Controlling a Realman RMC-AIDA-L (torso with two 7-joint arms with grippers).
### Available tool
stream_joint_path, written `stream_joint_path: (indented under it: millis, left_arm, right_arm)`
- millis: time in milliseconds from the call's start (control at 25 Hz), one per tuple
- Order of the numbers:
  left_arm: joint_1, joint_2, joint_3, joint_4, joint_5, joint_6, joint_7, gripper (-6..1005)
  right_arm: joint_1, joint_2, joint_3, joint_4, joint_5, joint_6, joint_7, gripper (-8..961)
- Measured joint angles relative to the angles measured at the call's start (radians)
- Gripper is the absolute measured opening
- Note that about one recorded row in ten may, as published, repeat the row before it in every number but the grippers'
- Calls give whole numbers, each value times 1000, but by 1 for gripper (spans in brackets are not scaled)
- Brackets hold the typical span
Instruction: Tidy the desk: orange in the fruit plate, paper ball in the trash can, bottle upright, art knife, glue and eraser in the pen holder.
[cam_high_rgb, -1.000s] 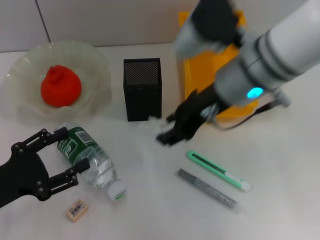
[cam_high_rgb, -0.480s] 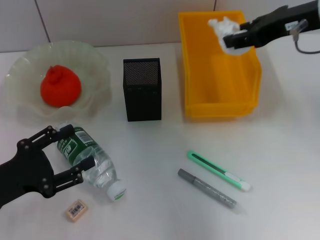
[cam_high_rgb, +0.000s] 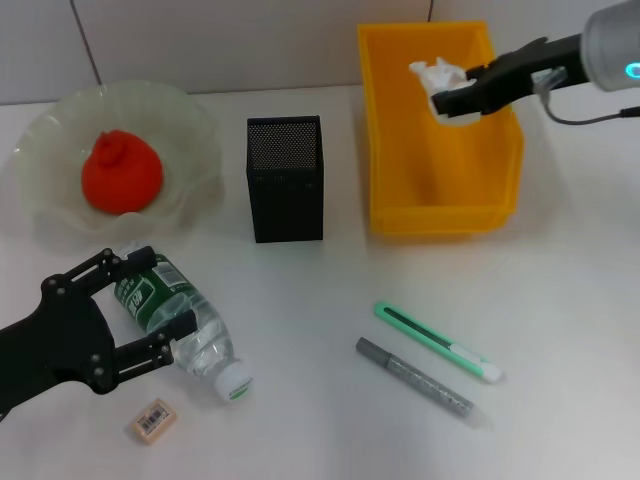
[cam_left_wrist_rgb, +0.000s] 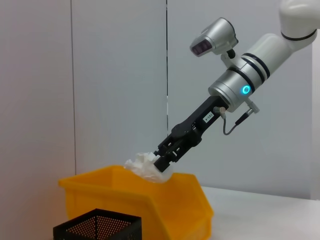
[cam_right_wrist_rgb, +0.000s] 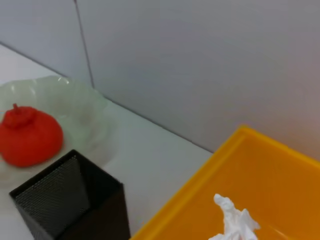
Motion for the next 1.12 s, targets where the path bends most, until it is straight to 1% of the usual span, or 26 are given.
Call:
stream_joint_path:
  millis: [120,400,520,600,720,920,1040,1120]
  left_arm:
    - [0,0,0,0,0,0,0,807]
    - [-4,0,0,0,12,1,0,805]
    - [-5,0,-3,0,20,1,0,805]
    - [-5,0,-6,0,23,1,0,804]
    - [-5,0,-6,0,23,1,0,804]
    - [2,0,-9,1,23,9,1,803]
    - [3,0,-9,2,23,19,1,802]
    - [3,-2,-9,4,23,33,11,802]
  right_arm:
    - [1,0,-34,-5,1,7,10,555]
    - [3,0,-37,-8,9,0,21,783]
    - [-8,0,-33,-18,46,-1,18,813]
    - [-29,0,-35,-46,85,-9,6,833]
    - [-85,2,-44,-122,178,-22,-39,833]
    - [-217,3,-58,-224,445,-56,-157,833]
    - [-315,4,-56,-242,642,-82,-276,833]
    - [-371,4,-50,-222,767,-113,-365,833]
